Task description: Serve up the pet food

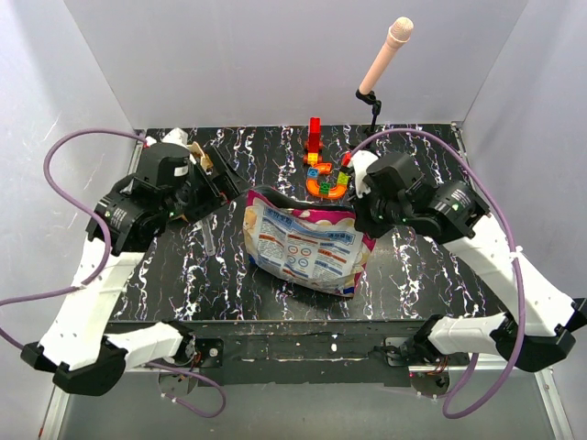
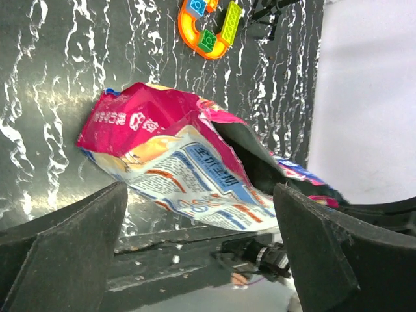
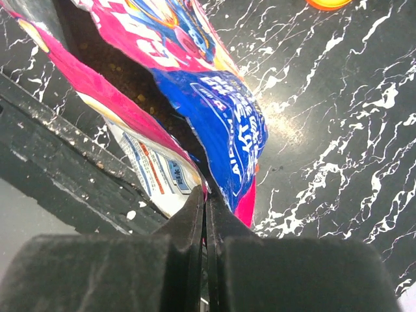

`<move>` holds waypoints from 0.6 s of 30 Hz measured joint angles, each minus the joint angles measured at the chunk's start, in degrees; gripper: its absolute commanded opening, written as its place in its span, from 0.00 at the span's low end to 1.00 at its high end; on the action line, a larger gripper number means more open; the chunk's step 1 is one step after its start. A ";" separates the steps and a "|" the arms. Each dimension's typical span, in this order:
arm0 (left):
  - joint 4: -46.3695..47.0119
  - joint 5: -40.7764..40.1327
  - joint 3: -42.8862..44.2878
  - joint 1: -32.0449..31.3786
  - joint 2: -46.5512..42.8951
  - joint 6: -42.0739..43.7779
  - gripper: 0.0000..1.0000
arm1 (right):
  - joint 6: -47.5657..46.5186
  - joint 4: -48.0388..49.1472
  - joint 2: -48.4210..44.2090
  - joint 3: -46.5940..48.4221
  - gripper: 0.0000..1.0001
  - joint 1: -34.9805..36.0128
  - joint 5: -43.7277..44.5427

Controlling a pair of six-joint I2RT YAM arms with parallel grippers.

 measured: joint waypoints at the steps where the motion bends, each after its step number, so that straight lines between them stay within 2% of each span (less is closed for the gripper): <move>1: -0.96 -0.02 0.70 0.04 -0.17 -1.46 0.91 | 0.02 -1.05 0.72 1.07 0.01 -0.17 -0.76; 4: -6.43 -0.09 7.65 0.17 4.26 -9.68 0.96 | -0.04 -3.39 2.95 3.87 0.01 -0.42 -2.01; 7: -7.19 1.42 11.93 0.28 9.68 -17.73 0.97 | -0.37 -4.63 3.85 5.03 0.01 -0.55 -2.78; 13: -2.84 9.99 4.17 0.83 11.45 -36.24 0.96 | -1.01 -5.20 3.85 5.33 0.01 -0.57 -3.19; 16: -4.39 12.20 5.18 0.94 13.66 -40.85 0.92 | -1.05 -5.14 3.80 5.33 0.01 -0.57 -3.19; 18: -5.38 12.94 7.43 1.03 15.89 -42.95 0.79 | -1.01 -5.03 3.63 5.33 0.01 -0.57 -3.19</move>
